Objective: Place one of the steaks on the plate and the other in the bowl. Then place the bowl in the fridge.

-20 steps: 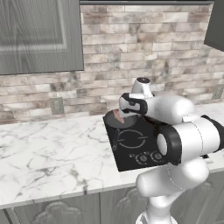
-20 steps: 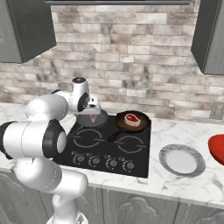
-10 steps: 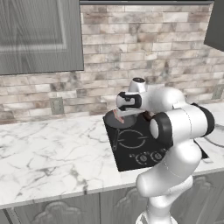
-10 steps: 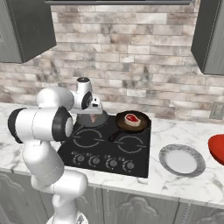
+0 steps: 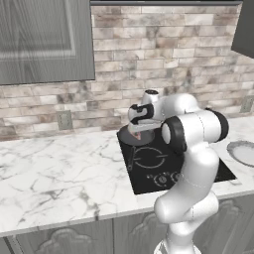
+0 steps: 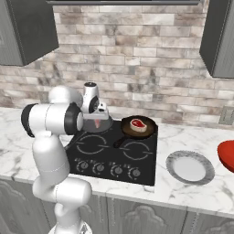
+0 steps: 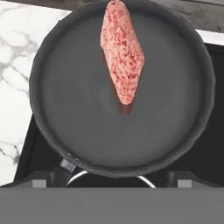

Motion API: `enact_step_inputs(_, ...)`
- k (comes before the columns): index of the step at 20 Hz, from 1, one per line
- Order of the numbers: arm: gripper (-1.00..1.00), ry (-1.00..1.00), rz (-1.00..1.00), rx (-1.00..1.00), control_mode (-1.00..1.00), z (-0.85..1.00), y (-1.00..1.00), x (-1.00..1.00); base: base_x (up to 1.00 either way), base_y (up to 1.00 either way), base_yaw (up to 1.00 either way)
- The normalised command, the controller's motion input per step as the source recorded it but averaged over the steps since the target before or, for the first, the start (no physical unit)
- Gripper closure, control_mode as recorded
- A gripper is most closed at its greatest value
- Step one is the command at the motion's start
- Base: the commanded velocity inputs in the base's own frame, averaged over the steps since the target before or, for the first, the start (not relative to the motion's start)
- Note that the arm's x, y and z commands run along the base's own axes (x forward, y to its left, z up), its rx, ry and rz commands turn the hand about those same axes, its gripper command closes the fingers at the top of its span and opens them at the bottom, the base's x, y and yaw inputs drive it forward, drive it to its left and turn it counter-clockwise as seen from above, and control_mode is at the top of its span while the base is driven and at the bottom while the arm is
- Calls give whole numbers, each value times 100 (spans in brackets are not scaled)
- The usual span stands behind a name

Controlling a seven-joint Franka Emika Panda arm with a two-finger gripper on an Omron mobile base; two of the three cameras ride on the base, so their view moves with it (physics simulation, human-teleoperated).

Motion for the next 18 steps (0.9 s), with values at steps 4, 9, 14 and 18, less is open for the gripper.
enact_step_inputs(4,-100,0,0,0,-100,-30,6,35,0,0,0)
enact_step_inputs(9,-100,0,0,0,-100,-26,1,35,0,0,0)
enact_step_inputs(14,-100,0,0,0,-100,-23,0,34,0,0,0)
enact_step_inputs(18,-100,0,0,0,-100,-26,0,33,0,0,0)
